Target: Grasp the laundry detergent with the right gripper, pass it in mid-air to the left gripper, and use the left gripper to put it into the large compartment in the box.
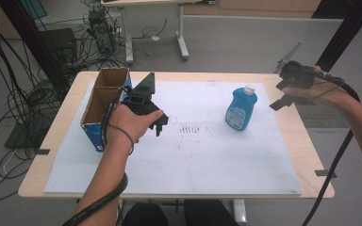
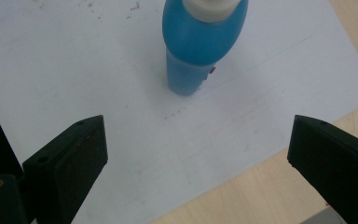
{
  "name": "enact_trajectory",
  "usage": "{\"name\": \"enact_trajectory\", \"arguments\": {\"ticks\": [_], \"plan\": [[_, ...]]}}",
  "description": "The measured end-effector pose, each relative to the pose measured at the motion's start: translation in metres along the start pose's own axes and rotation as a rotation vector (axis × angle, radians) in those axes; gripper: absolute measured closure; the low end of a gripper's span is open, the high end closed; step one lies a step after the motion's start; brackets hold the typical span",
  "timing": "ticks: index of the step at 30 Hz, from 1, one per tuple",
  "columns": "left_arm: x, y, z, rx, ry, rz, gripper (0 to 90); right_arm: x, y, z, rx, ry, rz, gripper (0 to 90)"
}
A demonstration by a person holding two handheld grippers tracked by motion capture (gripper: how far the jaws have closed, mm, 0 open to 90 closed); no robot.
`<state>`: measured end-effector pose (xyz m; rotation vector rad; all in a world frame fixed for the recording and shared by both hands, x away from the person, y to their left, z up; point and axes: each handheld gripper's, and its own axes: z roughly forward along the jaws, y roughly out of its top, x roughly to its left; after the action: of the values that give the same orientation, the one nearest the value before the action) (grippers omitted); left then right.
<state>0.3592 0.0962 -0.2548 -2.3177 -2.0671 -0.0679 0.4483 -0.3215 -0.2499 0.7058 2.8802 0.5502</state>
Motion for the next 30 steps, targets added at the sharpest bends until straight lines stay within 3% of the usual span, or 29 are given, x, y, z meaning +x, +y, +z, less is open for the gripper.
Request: {"name": "enact_trajectory", "arguments": {"ticks": [3,14,20,25,28,30], "plan": [[0.003,-0.002,0.0,0.003,0.004,-0.005,6.6,0.002,-0.003,0.008,-0.045,0.003,0.024,4.4],[0.01,-0.009,0.0,0.007,0.023,-0.015,6.5,0.011,-0.014,0.04,-0.108,-0.012,0.084,4.5],[0.009,-0.009,-0.001,0.007,0.029,-0.015,6.5,0.019,-0.018,0.057,-0.173,-0.045,0.093,4.5],[0.009,-0.008,0.002,0.019,0.039,-0.011,6.5,0.022,-0.027,0.071,-0.249,-0.083,0.133,5.1],[0.01,-0.007,0.003,0.021,0.041,-0.012,6.5,0.022,-0.03,0.075,-0.269,-0.103,0.126,5.2],[0.01,-0.006,0.004,0.024,0.042,-0.011,6.5,0.025,-0.033,0.08,-0.296,-0.105,0.153,5.2]]}}
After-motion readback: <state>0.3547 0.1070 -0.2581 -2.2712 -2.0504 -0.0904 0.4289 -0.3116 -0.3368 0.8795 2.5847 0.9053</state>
